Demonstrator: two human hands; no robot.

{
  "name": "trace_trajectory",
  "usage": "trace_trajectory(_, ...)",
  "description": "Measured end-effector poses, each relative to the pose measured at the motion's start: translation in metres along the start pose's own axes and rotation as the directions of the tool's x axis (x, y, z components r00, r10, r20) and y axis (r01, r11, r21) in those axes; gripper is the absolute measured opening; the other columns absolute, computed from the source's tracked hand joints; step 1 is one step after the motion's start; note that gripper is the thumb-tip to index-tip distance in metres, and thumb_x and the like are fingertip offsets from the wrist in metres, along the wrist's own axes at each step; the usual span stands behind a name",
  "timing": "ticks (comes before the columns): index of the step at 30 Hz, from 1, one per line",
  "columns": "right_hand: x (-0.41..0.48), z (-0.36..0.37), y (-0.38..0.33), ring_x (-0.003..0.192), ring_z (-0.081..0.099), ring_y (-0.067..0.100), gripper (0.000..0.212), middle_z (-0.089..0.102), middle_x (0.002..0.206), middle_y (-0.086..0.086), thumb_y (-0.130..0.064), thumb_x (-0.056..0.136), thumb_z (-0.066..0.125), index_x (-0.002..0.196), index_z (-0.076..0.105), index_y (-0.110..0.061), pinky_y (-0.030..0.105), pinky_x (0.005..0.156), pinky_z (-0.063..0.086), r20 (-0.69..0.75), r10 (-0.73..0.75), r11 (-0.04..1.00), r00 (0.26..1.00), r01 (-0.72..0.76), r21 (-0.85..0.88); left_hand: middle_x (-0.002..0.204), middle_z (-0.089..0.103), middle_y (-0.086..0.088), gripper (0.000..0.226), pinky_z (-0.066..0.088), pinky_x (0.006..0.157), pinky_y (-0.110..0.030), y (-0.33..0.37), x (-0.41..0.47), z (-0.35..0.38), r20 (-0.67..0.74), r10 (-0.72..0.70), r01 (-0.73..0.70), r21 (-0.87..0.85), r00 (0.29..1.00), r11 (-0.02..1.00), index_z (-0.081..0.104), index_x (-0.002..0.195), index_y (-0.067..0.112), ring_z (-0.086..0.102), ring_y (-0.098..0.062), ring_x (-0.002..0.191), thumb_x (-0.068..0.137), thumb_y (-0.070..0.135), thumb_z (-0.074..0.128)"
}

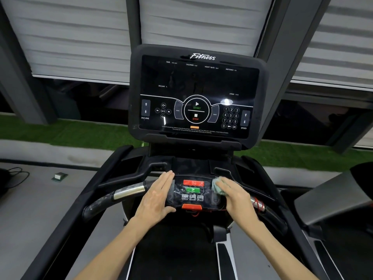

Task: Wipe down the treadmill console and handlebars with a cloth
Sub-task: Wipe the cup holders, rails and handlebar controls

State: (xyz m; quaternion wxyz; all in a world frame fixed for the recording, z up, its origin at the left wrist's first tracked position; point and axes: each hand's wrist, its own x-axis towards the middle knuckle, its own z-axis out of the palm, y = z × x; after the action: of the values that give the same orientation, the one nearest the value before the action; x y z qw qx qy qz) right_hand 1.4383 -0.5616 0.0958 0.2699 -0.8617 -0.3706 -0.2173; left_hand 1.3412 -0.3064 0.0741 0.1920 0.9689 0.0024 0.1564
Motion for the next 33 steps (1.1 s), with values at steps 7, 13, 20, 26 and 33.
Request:
trace_trajectory(7, -0.049, 0.008, 0.0, 0.116, 0.06, 0.033, 0.074, 0.066, 0.121, 0.013, 0.025, 0.047, 0.078, 0.115, 0.069, -0.002, 0.043, 0.091, 0.054, 0.15, -0.128, 0.969, 0.98, 0.156, -0.191, 0.161, 0.008, 0.005, 0.121, 0.011, 0.12, -0.024, 0.0, 0.0, 0.0, -0.001, 0.008, -0.008, -0.01, 1.0, 1.0, 0.01, 0.155, 0.013, 0.004, -0.01, 0.149, 0.066, 0.035, 0.088)
trace_trajectory(13, 0.019, 0.01, -0.005, 0.112, 0.062, 0.035, 0.063, 0.066, 0.117, 0.018, 0.028, 0.056, 0.072, 0.113, 0.067, 0.001, 0.041, 0.088, 0.054, 0.031, -0.037, 0.981, 0.999, 0.042, -0.188, 0.162, 0.014, 0.0, 0.12, 0.015, 0.12, -0.028, 0.003, -0.002, -0.003, -0.013, 0.001, -0.002, -0.014, 1.0, 1.0, 0.015, 0.155, 0.01, 0.007, -0.012, 0.149, 0.064, 0.032, 0.09)
trace_trajectory(20, -0.038, 0.029, -0.022, 0.114, 0.061, 0.03, 0.069, 0.065, 0.122, 0.016, 0.025, 0.052, 0.075, 0.115, 0.068, 0.0, 0.037, 0.092, 0.052, 0.112, -0.161, 0.977, 0.981, 0.174, -0.119, 0.162, 0.013, 0.0, 0.118, 0.011, 0.12, -0.026, 0.003, -0.001, -0.004, -0.014, 0.01, -0.01, -0.017, 1.0, 1.0, 0.013, 0.155, 0.01, 0.003, -0.01, 0.147, 0.067, 0.032, 0.088)
trace_trajectory(26, -0.016, 0.014, -0.021, 0.109, 0.065, 0.027, 0.069, 0.069, 0.116, 0.012, 0.026, 0.047, 0.075, 0.109, 0.071, -0.005, 0.034, 0.085, 0.056, 0.157, -0.201, 0.967, 0.967, 0.221, -0.127, 0.162, 0.006, 0.004, 0.117, 0.008, 0.121, -0.024, 0.002, -0.001, -0.004, 0.009, 0.015, -0.015, -0.017, 1.0, 1.0, 0.008, 0.156, 0.013, -0.002, -0.007, 0.147, 0.07, 0.035, 0.085)
trace_trajectory(33, 0.025, 0.012, -0.028, 0.09, 0.072, 0.028, 0.039, 0.072, 0.101, 0.016, 0.02, 0.068, 0.058, 0.101, 0.071, 0.004, 0.033, 0.072, 0.06, -0.04, -0.124, 0.978, 0.991, 0.116, -0.171, 0.162, 0.015, 0.004, 0.115, 0.008, 0.119, -0.021, -0.005, 0.002, -0.009, 0.032, 0.02, -0.019, -0.044, 0.999, 0.999, 0.013, 0.155, 0.016, 0.013, -0.012, 0.149, 0.069, 0.038, 0.086)
